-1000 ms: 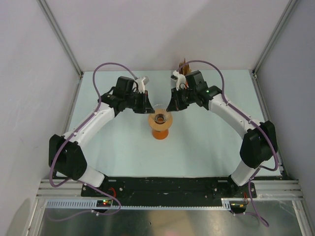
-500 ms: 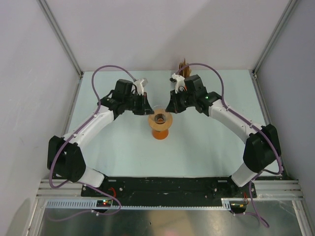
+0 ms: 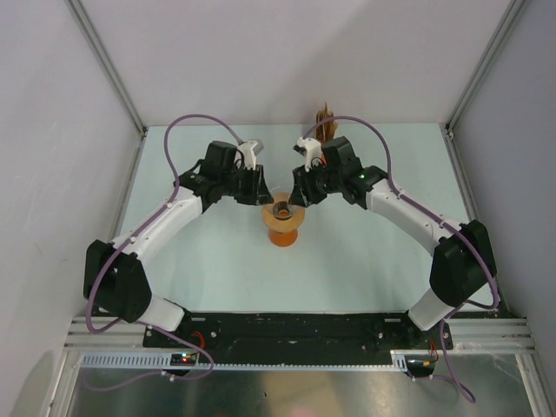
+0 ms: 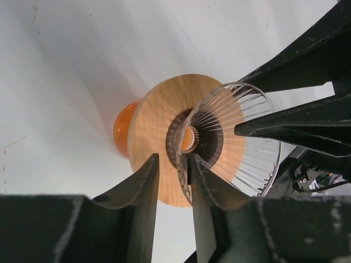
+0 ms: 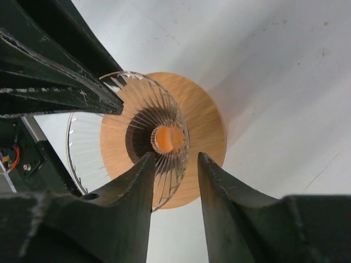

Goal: Place the coffee filter in the dripper

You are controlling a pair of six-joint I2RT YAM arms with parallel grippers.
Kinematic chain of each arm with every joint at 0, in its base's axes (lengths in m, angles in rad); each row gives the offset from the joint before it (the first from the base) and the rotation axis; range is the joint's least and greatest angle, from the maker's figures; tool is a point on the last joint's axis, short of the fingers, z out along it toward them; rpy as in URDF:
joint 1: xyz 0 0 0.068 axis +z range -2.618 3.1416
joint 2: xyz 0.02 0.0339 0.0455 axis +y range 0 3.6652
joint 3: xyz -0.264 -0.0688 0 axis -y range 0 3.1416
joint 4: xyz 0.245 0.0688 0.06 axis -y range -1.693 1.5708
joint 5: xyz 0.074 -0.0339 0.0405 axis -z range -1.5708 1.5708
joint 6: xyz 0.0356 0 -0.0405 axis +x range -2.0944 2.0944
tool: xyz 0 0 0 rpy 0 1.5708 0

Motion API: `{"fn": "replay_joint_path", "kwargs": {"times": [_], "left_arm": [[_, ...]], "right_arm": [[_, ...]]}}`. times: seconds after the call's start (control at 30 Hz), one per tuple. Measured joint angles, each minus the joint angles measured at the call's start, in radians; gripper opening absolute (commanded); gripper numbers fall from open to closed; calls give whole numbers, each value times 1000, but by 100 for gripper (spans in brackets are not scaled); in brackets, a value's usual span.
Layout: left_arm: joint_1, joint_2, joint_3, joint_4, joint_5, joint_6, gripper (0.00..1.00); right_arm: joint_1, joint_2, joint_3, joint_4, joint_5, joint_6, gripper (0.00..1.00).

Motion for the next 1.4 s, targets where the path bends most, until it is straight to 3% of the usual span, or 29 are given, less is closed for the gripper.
{"fn": "replay_joint_path", "kwargs": {"times": [0.23, 0.47, 0.77, 0.93, 1.13, 1.4], "left_arm": [[0, 0, 40, -63, -10, 3, 72], [9, -12, 133, -74, -27, 4, 98], [101, -222, 163, -74, -121, 47, 100], [109, -315, 140, -71, -157, 57, 100], [123, -309, 106, -76, -164, 55, 100], [124, -274, 103, -78, -148, 47, 100]], "right_arm": [[-29, 0, 5, -48, -75, 17, 72], [-99, -3, 92, -56, -166, 60, 72], [-310, 9, 282, -37, -63, 59, 63], [-348, 129, 424, -16, 40, 35, 56], [-376, 318, 511, -12, 100, 13, 49], [-441, 490, 575, 14, 68, 27, 44]]}}
